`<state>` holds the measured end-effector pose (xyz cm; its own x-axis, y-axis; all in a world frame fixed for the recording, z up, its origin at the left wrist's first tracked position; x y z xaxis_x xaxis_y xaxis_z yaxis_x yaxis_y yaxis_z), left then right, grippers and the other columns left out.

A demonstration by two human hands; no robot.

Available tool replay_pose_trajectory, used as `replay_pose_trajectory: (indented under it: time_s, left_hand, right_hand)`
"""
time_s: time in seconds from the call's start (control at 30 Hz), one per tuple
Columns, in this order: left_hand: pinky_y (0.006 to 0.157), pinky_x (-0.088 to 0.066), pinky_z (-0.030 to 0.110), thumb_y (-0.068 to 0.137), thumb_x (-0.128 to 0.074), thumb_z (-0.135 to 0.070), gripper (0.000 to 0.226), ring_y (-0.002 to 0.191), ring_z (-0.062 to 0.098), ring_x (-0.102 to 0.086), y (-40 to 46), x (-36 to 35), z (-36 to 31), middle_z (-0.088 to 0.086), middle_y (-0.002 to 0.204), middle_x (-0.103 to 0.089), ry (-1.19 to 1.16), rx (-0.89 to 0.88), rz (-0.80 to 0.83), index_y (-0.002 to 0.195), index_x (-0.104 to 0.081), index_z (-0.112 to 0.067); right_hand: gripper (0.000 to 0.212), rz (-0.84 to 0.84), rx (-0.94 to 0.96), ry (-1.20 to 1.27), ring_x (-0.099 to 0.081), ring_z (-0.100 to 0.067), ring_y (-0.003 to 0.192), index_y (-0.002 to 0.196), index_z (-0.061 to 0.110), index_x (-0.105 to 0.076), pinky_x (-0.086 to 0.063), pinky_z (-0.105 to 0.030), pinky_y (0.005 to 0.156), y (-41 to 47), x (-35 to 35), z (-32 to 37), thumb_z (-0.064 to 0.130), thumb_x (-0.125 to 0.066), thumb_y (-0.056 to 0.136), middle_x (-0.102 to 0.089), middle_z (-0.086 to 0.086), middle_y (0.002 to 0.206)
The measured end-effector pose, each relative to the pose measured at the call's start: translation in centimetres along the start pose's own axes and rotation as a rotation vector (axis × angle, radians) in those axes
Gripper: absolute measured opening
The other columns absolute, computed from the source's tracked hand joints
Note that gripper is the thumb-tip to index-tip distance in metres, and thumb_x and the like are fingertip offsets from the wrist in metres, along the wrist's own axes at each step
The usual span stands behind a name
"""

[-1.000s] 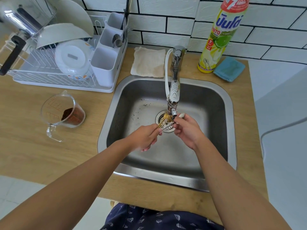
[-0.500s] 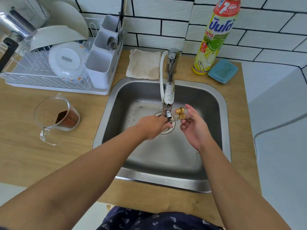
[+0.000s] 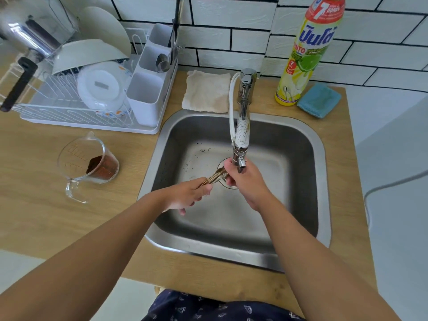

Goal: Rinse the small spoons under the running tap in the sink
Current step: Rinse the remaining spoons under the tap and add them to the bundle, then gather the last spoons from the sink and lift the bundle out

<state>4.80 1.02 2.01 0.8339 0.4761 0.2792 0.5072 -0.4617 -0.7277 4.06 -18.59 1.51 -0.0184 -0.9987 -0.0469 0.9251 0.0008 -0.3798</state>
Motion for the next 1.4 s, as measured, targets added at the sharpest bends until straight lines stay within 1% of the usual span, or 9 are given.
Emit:
replay_pose_trajectory:
  time_s: [0.33, 0.67, 0.77, 0.87, 0.97, 1.13, 1.23, 1.3, 1.4]
  left_hand:
    - [0.056, -0.043, 0.028, 0.103, -0.043, -0.050, 0.039, 0.058, 0.016, -0.044, -0.4, -2.6, -1.7, 0.002, 0.070, -0.050, -0.099, -0.028, -0.136, 0.087, -0.049, -0.015]
    - [0.054, -0.053, 0.051, 0.106, -0.035, -0.041, 0.023, 0.055, 0.032, -0.061, -2.6, -1.1, -4.3, 0.005, 0.062, -0.057, -0.066, -0.264, -0.894, 0.090, -0.040, -0.026]
    - [0.047, -0.050, 0.041, 0.108, -0.034, -0.029, 0.029, 0.055, 0.029, -0.060, -1.3, -0.7, -2.9, 0.009, 0.073, -0.060, 0.161, 0.033, -0.707, 0.111, -0.051, -0.006]
    - [0.049, -0.047, 0.023, 0.102, -0.055, -0.018, 0.032, 0.067, 0.022, -0.065, -1.6, -0.6, -2.1, 0.009, 0.090, -0.061, 0.382, 0.362, -0.265, 0.124, -0.059, 0.004]
    - [0.076, -0.055, 0.034, 0.086, -0.079, -0.021, 0.046, 0.093, 0.032, -0.069, -0.9, -0.2, -2.4, 0.014, 0.116, -0.062, 0.579, 0.190, -0.408, 0.122, -0.056, -0.002]
    - [0.066, -0.059, 0.046, 0.106, -0.039, -0.034, 0.023, 0.070, 0.036, -0.068, -1.0, -0.1, -1.9, 0.013, 0.077, -0.065, 0.173, 0.053, -0.729, 0.110, -0.048, -0.013]
    - [0.077, -0.051, 0.030, 0.093, -0.068, -0.014, 0.031, 0.091, 0.027, -0.067, -1.4, -0.3, -0.9, 0.010, 0.102, -0.066, 0.288, 0.368, -0.384, 0.121, -0.064, -0.001]
    - [0.078, -0.050, 0.030, 0.088, -0.073, -0.010, 0.038, 0.091, 0.025, -0.064, -1.5, 0.2, -0.4, 0.012, 0.121, -0.061, 0.317, 0.398, -0.341, 0.123, -0.063, 0.001]
    - [0.082, -0.052, 0.033, 0.087, -0.075, -0.007, 0.044, 0.106, 0.032, -0.065, -1.5, 0.8, -0.1, 0.013, 0.128, -0.054, 0.222, 0.450, -0.441, 0.127, -0.058, -0.001]
  right_hand:
    - [0.026, 0.009, -0.113, 0.175, -0.069, -0.015, 0.074, 0.133, 0.028, -0.058, -0.059, -0.031, 0.070, -1.2, 2.3, 0.3, 0.026, -0.053, 0.108, -0.070, 0.000, 0.122]
    - [0.021, -0.686, 0.336, -0.462, -0.041, -0.005, 0.057, 0.067, 0.018, -0.044, -0.033, -0.015, 0.052, -4.4, 8.1, 4.8, 0.016, -0.063, 0.075, -0.048, 0.004, 0.063]
    - [0.006, -0.529, 0.248, -0.645, -0.060, -0.008, 0.076, 0.083, 0.016, -0.064, -0.040, -0.023, 0.065, -4.1, 7.8, 3.5, 0.013, -0.069, 0.081, -0.064, -0.003, 0.079]
    - [0.062, 0.039, -0.241, -1.000, -0.056, -0.031, 0.130, 0.145, 0.011, -0.053, -0.044, -0.032, 0.102, -4.0, 6.8, 0.0, 0.028, -0.076, 0.090, -0.061, -0.015, 0.136]
    - [0.025, -0.192, -0.045, -0.913, -0.066, -0.026, 0.099, 0.107, 0.014, -0.067, -0.051, -0.033, 0.083, -3.6, 6.7, 1.4, 0.028, -0.077, 0.089, -0.070, -0.008, 0.107]
    - [0.029, -0.597, 0.400, -0.656, -0.045, -0.010, 0.063, 0.068, 0.023, -0.041, -0.034, -0.014, 0.057, -4.8, 7.3, 3.5, 0.009, -0.063, 0.080, -0.049, 0.003, 0.066]
    - [0.015, -0.136, -0.044, -0.968, -0.065, -0.023, 0.092, 0.098, 0.021, -0.068, -0.049, -0.020, 0.077, -4.1, 7.6, 0.7, 0.012, -0.070, 0.085, -0.070, -0.006, 0.098]
    - [0.058, 0.189, -0.322, -1.173, -0.056, -0.031, 0.131, 0.146, 0.018, -0.055, -0.045, -0.029, 0.106, -4.2, 7.8, -0.7, 0.024, -0.074, 0.091, -0.059, -0.012, 0.144]
    - [0.047, -0.025, -0.027, -1.066, -0.057, -0.029, 0.133, 0.146, 0.012, -0.056, -0.039, -0.032, 0.111, -2.3, 7.7, 3.6, 0.020, -0.062, 0.100, -0.060, -0.012, 0.146]
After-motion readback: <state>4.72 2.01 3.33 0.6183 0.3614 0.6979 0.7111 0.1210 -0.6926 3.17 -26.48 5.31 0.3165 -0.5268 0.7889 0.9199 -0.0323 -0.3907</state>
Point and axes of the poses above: each hand's wrist, its own y-axis towards the middle knuckle, its own x-axis out of the back of the hand, z = x × y, the point moved 3 cm from there along y, towards the middle knuckle
